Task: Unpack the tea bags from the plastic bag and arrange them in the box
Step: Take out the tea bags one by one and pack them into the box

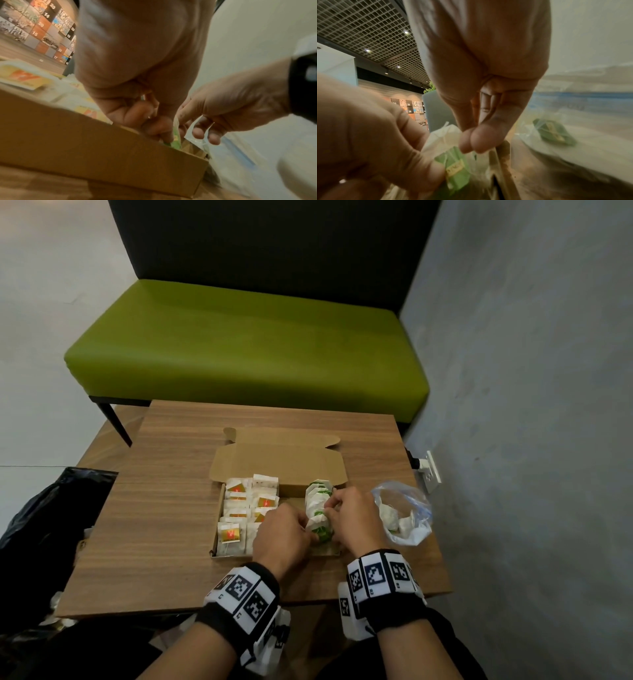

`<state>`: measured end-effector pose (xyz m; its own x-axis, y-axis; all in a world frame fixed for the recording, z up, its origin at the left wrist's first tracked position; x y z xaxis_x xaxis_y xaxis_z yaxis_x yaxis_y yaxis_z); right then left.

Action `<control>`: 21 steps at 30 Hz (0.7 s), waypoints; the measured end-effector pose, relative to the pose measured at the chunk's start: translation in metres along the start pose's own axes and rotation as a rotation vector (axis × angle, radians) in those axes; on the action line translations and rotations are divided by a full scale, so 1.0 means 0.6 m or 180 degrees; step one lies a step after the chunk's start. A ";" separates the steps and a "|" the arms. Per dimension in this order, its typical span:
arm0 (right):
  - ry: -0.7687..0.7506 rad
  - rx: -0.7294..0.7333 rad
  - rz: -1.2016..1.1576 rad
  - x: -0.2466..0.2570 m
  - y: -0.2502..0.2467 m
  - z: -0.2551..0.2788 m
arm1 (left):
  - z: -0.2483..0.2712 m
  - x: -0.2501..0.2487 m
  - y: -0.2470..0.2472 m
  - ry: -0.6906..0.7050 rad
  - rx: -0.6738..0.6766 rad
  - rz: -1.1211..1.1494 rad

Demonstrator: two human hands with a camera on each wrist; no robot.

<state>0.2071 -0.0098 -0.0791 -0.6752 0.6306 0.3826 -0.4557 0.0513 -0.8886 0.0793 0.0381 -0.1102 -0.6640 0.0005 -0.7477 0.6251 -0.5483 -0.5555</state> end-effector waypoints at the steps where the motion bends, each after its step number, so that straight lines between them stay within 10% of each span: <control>1: -0.0005 0.0021 -0.0029 0.000 0.001 0.001 | -0.004 -0.001 0.001 0.0004 -0.0019 -0.0069; 21: -0.0271 0.0038 0.0516 -0.019 0.006 0.040 | 0.009 -0.026 -0.010 0.0626 -0.0635 -0.0480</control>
<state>0.1991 -0.0351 -0.0806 -0.7869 0.5619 0.2552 -0.3436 -0.0553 -0.9375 0.0836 0.0369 -0.0929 -0.6754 0.2415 -0.6968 0.6067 -0.3551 -0.7112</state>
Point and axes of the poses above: each hand's wrist, its own z-axis away from the middle knuckle, its own y-axis out of the palm, x = y × z, the point moved 7 cm from there along -z, towards the middle knuckle, and after that the axes turned 10 degrees about z, right-handed, at the moved point
